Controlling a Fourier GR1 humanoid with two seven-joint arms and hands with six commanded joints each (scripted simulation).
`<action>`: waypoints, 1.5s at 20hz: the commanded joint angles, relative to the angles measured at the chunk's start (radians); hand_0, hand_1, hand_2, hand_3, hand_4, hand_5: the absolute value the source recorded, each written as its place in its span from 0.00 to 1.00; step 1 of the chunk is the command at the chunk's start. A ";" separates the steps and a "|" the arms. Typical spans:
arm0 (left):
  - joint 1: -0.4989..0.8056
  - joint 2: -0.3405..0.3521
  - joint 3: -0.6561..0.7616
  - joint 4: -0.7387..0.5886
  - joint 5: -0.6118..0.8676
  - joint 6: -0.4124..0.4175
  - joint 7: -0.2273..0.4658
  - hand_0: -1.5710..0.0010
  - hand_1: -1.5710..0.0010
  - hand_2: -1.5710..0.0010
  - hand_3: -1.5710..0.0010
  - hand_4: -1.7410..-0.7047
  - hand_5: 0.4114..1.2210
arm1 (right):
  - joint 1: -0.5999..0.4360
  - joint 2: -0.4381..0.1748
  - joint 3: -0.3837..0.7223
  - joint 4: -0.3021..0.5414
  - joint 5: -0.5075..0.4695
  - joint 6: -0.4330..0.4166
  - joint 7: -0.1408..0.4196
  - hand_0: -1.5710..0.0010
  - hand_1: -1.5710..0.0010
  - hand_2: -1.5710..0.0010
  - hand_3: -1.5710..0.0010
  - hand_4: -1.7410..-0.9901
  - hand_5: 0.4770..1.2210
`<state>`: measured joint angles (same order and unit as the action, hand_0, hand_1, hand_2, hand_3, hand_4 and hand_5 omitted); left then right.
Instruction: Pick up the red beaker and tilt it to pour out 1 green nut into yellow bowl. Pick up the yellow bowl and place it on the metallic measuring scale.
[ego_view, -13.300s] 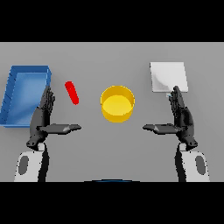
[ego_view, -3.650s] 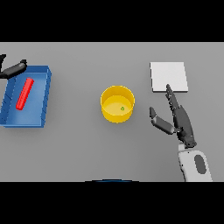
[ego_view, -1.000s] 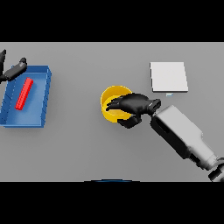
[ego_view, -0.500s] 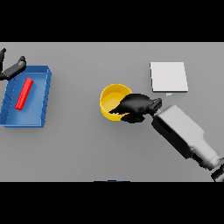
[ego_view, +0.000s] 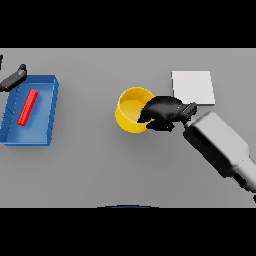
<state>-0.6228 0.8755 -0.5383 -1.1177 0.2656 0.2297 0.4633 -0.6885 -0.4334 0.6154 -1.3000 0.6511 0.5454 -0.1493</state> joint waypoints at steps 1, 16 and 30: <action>-0.002 -0.006 0.001 0.001 0.007 -0.007 -0.006 1.00 1.00 1.00 1.00 0.91 0.40 | -0.001 -0.007 -0.006 -0.013 -0.007 0.013 0.017 0.01 0.01 0.01 0.17 0.03 1.00; -0.029 0.001 0.013 0.029 0.009 -0.029 -0.002 1.00 1.00 1.00 1.00 0.91 0.42 | -0.117 -0.139 -0.091 0.196 0.003 -0.091 0.011 0.01 0.00 0.00 0.12 0.02 1.00; 0.016 0.030 0.016 -0.058 0.029 0.007 0.058 1.00 1.00 1.00 1.00 0.87 0.45 | -0.188 -0.129 -0.112 0.580 0.034 -0.232 -0.022 0.05 0.14 0.09 0.02 0.01 1.00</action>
<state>-0.6062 0.9053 -0.5226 -1.1751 0.2943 0.2361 0.5211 -0.8759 -0.5621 0.5033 -0.7198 0.6847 0.3142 -0.1705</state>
